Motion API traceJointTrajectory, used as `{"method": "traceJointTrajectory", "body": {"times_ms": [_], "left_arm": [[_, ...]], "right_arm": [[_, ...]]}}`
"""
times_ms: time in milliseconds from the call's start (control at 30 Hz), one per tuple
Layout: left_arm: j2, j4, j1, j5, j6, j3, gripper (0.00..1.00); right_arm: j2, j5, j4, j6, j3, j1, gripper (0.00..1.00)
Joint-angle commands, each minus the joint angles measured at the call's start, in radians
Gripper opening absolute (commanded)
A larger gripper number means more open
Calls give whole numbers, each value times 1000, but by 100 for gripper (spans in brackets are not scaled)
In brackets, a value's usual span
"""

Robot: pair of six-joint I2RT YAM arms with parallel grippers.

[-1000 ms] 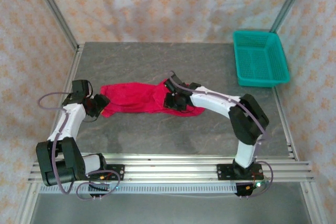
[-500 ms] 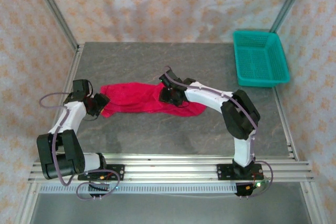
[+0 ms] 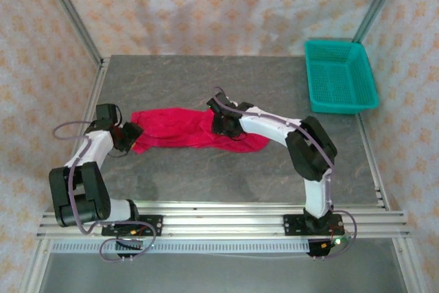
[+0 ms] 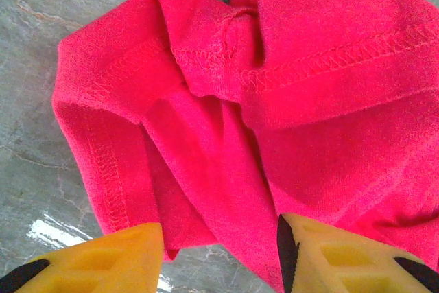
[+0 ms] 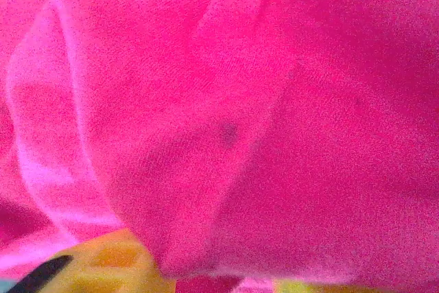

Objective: Fold the inside-out t-shirt

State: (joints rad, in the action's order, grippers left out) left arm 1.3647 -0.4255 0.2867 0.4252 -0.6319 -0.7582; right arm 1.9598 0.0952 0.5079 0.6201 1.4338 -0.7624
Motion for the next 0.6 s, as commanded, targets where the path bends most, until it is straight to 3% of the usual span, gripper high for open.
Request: {"method": "traceJointTrajectory", "body": {"times_ms": [0,100,267,367,467,567], "left_arm": [[16,43,14,-37,-24,-9,50],[39,57,17,-39,-28,-22,49],[84,81,17,-50,-34,-44,45],[118,91,17,-69,-24,-61,28],[155,65,17,-77,2,-102,3],[159,44,19,-87,8,-130,0]], "right_arm": [[32,-76,20,4,46,3,22],[10,-80,35,16,61,6,2],[-76,-39,115,23,94,11,0],[-163,55,149,37,109,34,0],[-265,171,164,54,129,80,0],[-361,261,177,66,158,142,0]]}}
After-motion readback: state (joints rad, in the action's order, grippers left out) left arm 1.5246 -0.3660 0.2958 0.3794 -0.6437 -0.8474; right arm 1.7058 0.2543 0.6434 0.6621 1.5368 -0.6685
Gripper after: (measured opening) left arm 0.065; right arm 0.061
